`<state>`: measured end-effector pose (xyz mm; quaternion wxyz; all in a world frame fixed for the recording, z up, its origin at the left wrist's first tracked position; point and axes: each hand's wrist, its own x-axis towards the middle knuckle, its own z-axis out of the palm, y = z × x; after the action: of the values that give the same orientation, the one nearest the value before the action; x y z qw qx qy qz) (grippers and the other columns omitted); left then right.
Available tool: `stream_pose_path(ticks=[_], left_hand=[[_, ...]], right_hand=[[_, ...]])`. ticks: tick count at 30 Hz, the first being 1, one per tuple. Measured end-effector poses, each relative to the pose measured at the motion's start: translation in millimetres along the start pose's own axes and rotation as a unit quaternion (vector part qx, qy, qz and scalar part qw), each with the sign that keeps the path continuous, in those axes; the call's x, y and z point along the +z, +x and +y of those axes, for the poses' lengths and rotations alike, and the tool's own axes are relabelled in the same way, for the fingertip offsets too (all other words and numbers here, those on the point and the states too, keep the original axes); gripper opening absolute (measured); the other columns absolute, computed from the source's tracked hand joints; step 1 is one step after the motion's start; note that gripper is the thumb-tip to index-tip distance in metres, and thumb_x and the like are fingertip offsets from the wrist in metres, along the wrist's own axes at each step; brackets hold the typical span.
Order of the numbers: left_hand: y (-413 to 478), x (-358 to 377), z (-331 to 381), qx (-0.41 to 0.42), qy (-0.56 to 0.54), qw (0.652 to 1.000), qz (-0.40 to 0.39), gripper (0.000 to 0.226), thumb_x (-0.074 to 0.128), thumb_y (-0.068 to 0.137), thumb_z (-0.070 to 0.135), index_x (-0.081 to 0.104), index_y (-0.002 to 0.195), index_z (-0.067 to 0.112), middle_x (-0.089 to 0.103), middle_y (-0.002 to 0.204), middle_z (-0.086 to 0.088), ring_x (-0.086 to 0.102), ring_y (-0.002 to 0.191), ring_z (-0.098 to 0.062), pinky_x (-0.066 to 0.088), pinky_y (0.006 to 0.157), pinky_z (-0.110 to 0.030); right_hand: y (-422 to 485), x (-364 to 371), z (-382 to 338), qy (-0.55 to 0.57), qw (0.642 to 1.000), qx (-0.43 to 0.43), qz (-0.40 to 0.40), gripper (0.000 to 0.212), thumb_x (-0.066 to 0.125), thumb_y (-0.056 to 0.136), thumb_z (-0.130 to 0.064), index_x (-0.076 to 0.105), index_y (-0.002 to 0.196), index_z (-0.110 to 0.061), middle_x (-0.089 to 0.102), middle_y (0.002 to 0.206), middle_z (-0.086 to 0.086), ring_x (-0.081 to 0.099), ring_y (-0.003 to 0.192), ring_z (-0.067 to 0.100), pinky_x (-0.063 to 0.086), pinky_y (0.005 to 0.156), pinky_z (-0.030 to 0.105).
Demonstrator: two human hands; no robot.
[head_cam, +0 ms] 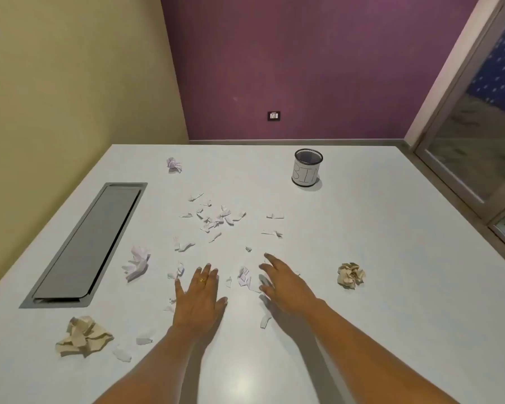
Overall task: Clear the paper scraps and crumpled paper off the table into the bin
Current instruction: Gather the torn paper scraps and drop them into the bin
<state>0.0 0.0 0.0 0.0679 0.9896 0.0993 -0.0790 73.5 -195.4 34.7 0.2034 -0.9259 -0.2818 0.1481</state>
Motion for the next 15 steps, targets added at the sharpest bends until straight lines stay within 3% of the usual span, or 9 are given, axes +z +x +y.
stream_pose_path(ticks=[3, 12, 15], left_hand=[[9.0, 9.4, 1.5, 0.002, 0.016, 0.999, -0.037, 0.073, 0.031, 0.09, 0.058, 0.006, 0.147, 0.02, 0.001, 0.159, 0.002, 0.003, 0.146, -0.016, 0.006, 0.114, -0.058], [22.1, 16.2, -4.7, 0.001, -0.042, 0.999, -0.025, 0.08, 0.033, 0.083, 0.069, 0.015, 0.146, 0.024, 0.008, 0.158, 0.005, 0.005, 0.146, -0.013, 0.004, 0.115, -0.054], [20.6, 18.6, -5.4, 0.005, -0.052, 0.998, -0.022, 0.079, 0.032, 0.084, 0.068, 0.015, 0.146, 0.023, 0.007, 0.158, 0.005, 0.003, 0.146, -0.013, 0.005, 0.116, -0.052]], right_hand=[[15.9, 6.5, -1.3, 0.003, 1.0, -0.006, -0.023, 0.055, 0.05, 0.093, -0.02, 0.028, 0.143, -0.016, 0.009, 0.158, -0.001, 0.019, 0.143, 0.015, 0.028, 0.11, 0.028], [49.5, 24.8, -10.4, -0.025, 0.994, -0.06, -0.083, 0.047, 0.051, 0.093, -0.01, 0.042, 0.137, -0.021, 0.022, 0.156, 0.002, 0.026, 0.14, 0.021, 0.033, 0.11, 0.035], [52.8, 25.1, -12.3, -0.044, 0.995, -0.067, -0.066, 0.034, 0.047, 0.094, -0.009, 0.054, 0.128, -0.014, 0.042, 0.145, 0.006, 0.038, 0.13, 0.026, 0.042, 0.1, 0.038]])
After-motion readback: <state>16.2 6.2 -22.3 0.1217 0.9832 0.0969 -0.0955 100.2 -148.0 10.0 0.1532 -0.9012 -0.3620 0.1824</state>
